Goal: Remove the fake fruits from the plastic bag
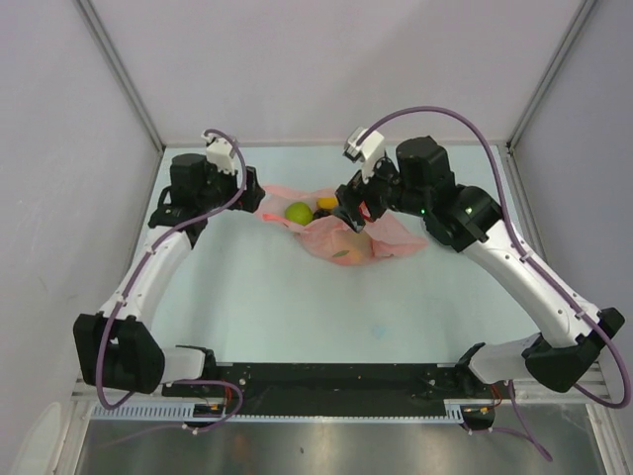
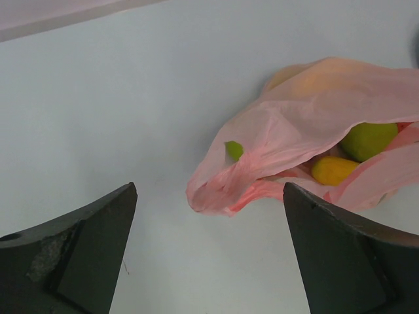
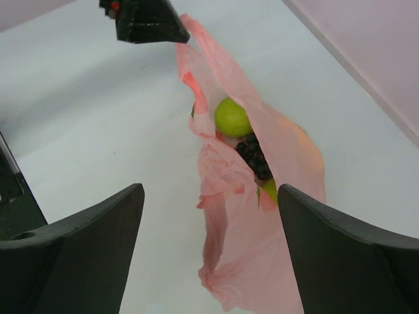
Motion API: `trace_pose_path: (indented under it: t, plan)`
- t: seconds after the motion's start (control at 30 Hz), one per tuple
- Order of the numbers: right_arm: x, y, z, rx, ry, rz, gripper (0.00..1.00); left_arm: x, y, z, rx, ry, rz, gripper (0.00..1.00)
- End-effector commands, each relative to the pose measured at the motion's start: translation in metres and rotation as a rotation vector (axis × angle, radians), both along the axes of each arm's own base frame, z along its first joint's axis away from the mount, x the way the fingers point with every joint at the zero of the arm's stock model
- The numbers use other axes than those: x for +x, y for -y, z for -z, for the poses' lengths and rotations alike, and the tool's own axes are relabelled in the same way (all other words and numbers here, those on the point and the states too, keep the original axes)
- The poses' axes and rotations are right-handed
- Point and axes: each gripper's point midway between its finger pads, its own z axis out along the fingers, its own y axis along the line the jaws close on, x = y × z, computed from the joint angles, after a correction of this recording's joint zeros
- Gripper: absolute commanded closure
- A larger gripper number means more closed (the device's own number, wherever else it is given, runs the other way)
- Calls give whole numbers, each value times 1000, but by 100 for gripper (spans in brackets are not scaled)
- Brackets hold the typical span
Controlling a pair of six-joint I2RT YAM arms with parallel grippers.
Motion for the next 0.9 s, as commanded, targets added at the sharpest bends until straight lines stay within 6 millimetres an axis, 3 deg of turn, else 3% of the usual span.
trace_pose_path:
  t: [0.0, 0.07, 0.13, 0.17, 0.2, 0.23, 0.27, 0.3, 0.33, 0.37, 0.4, 0.43, 0.47, 0.53, 0.57, 0.6, 0.63, 0.67, 0.7, 0.73, 0.77, 0.83, 0.87]
  plan:
    - [-8, 2, 5, -66, 11, -31, 21, 7, -2, 13, 42, -34, 9, 2]
    - [-7, 5, 14, -112, 4, -24, 34, 8, 0, 19, 44, -55, 24, 7]
    - [0, 9, 21, -150, 23, 4, 58, 13, 4, 25, 50, -62, 56, 12]
    - [11, 13, 26, -182, 38, 48, 68, 17, 6, 23, 56, -53, 70, 20]
    - [18, 15, 27, -211, 68, 59, 83, 23, 11, 34, 57, -84, 89, 28]
    - [30, 19, 27, -233, 103, 103, 88, 25, 18, 34, 42, -90, 130, 38]
    - [43, 21, 29, -253, 121, 128, 92, 32, 24, 25, 35, -87, 157, 76]
    - [56, 24, 30, -274, 145, 149, 100, 36, 28, 24, 22, -100, 176, 96]
    - [71, 22, 14, -243, 192, 174, 100, 43, 35, 34, -2, -140, 203, 100]
    - [99, 30, 22, -257, 182, 215, 100, 54, 41, 12, -32, -110, 215, 99]
    - [117, 32, 12, -240, 219, 228, 100, 62, 44, 3, -50, -94, 224, 100]
    - [131, 31, -16, -192, 273, 233, 100, 72, 48, 4, -69, -97, 232, 99]
    - [159, 32, -5, -209, 270, 260, 100, 84, 54, -27, -121, -44, 240, 100]
    - [197, 44, -26, -178, 338, 273, 100, 105, 56, -55, -180, 9, 230, 100]
    - [210, 47, -65, -130, 422, 290, 100, 123, 61, -79, -224, 48, 230, 100]
    - [243, 53, -58, -138, 437, 316, 100, 133, 62, -95, -240, 77, 230, 100]
    - [252, 60, -100, -95, 545, 342, 100, 151, 65, -122, -267, 139, 228, 100]
    - [277, 58, -93, -95, 563, 360, 100, 156, 68, -142, -272, 192, 237, 100]
    - [291, 72, -113, -72, 630, 414, 100, 161, 71, -157, -262, 241, 241, 100]
    - [296, 76, -128, -64, 685, 432, 100, 161, 73, -193, -209, 356, 256, 100]
    - [292, 83, -163, -24, 775, 460, 100, 164, 78, -202, -198, 388, 259, 100]
    - [296, 90, -182, -16, 868, 497, 100, 158, 80, -233, -228, 458, 268, 100]
    - [300, 90, -179, -18, 888, 499, 100, 148, 80, -247, -231, 488, 277, 100]
